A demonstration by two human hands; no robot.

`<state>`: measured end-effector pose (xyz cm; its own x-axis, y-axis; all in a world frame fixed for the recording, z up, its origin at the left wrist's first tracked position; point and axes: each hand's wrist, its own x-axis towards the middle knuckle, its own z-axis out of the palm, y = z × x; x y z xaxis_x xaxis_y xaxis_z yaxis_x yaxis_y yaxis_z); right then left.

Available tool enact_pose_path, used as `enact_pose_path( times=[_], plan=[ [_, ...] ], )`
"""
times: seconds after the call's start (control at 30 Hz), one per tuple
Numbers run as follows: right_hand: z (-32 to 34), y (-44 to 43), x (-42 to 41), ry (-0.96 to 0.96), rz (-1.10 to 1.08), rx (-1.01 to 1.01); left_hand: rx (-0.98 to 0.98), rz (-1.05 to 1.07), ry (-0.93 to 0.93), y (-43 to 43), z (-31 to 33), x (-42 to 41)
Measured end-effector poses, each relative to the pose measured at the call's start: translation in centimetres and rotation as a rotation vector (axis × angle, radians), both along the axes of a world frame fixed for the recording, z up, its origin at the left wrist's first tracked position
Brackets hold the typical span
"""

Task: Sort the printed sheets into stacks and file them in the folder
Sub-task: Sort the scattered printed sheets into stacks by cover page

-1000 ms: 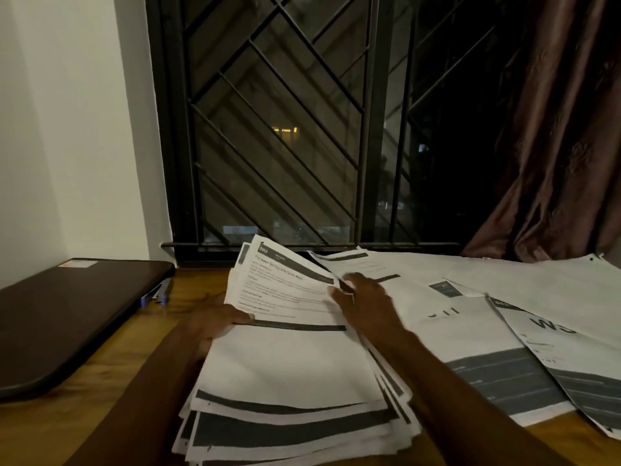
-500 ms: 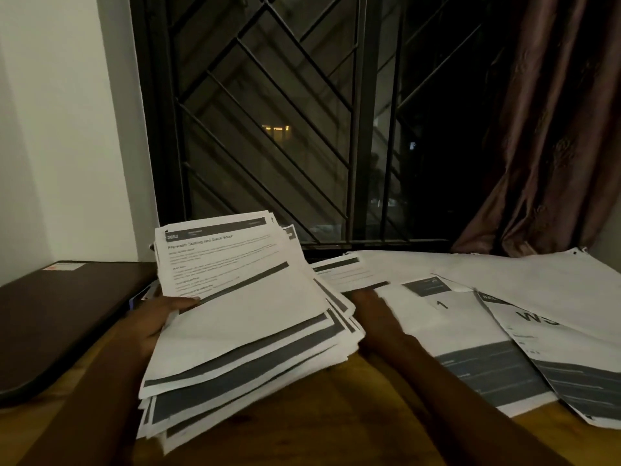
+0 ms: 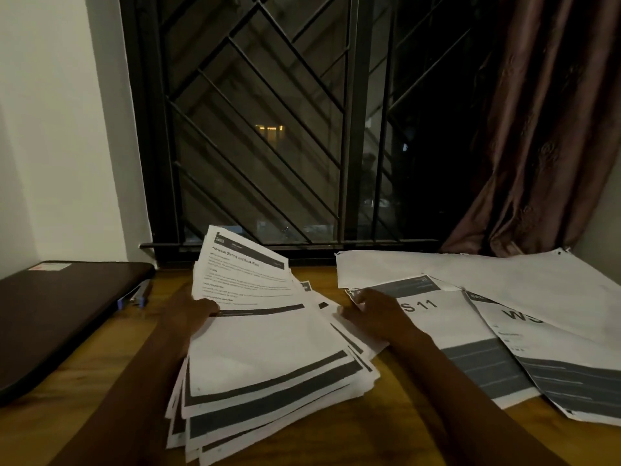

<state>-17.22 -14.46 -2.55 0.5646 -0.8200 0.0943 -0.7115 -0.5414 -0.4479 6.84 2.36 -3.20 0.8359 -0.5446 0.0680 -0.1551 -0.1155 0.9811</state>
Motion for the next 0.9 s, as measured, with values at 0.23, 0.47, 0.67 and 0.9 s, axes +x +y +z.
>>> enact_pose_path(
  times=[0.23,0.47,0.67,0.9],
  plan=[
    [0.6,1.4,0.8,-0.023,0.096,0.066,-0.219,-0.027,0.358,-1.1,0.4,-1.1],
    [-0.5,-0.7,-1.4,0.082,-0.136,-0.160,-0.079,0.212,0.127,-0.9,1.4,-1.8],
    [-0.8,-0.9,-1.0,0.011,-0.220,-0.199,-0.124,-0.054,0.278,1.2,3.6,-2.6],
    [2.5,4.4,3.5,-0.248,0.107,-0.208,-0.117,-0.165,0.497,2.2,3.1,-2.3]
  ],
)
